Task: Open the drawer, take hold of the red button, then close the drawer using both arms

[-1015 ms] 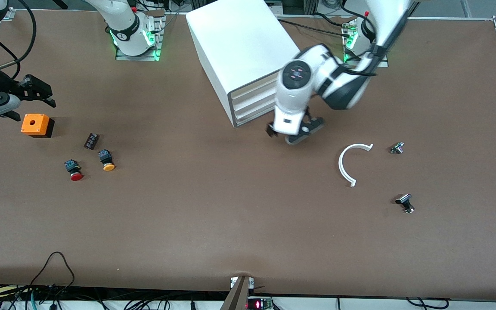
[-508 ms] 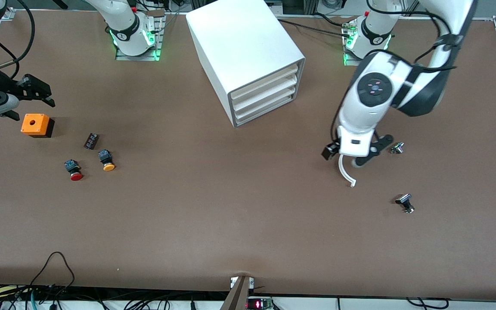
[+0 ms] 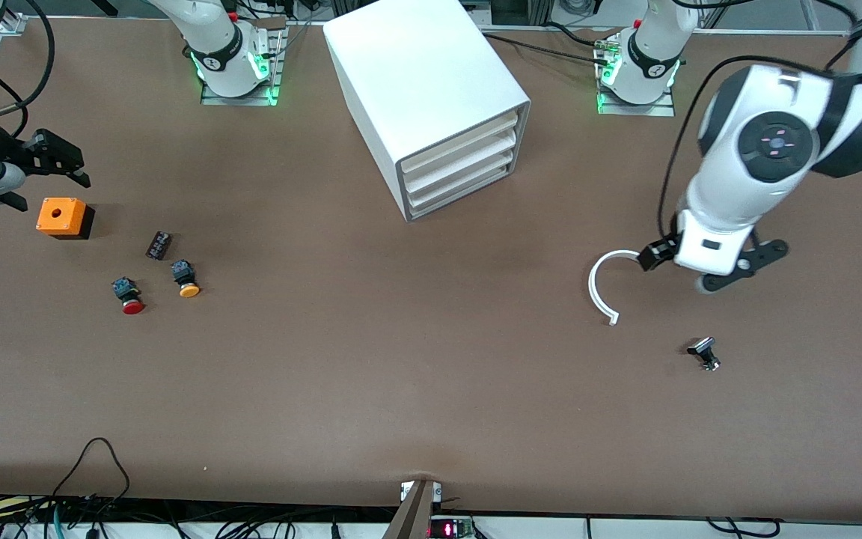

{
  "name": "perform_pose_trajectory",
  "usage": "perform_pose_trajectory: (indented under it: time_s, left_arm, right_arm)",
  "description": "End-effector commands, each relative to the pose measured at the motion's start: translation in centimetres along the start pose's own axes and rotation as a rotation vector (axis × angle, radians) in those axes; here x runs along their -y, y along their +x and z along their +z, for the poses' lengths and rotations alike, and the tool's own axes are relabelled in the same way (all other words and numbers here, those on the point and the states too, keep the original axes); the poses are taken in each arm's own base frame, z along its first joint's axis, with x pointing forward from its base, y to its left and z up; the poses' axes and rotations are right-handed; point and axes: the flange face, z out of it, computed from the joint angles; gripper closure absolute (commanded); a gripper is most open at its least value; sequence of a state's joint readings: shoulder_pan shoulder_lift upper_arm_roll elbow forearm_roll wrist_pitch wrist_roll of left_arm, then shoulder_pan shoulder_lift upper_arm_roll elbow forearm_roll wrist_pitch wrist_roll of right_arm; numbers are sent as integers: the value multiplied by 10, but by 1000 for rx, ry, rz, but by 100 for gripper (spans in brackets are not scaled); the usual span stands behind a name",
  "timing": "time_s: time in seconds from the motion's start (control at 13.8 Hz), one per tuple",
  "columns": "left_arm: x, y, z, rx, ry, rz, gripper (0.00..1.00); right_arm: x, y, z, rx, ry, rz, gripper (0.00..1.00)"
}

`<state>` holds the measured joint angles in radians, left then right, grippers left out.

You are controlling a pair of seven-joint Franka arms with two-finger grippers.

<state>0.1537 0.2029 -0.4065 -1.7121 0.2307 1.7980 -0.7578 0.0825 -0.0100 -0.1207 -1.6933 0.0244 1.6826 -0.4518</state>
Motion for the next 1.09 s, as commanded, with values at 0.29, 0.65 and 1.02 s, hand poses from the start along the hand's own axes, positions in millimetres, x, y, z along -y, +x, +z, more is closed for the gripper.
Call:
perform_pose_trajectory:
  time_s: [0.29, 0.65, 1.02]
  left_arm:
    - [95, 18, -65, 41, -76, 262, 0]
    - [115, 17, -102, 72, -134, 501, 0]
    - [127, 20, -108, 73, -139, 584, 0]
  right_arm:
    - [-5, 8, -1, -6, 3, 8, 1]
    - [-7, 7, -3, -7, 5, 9, 1]
    - [-7, 7, -3, -8, 6, 10, 1]
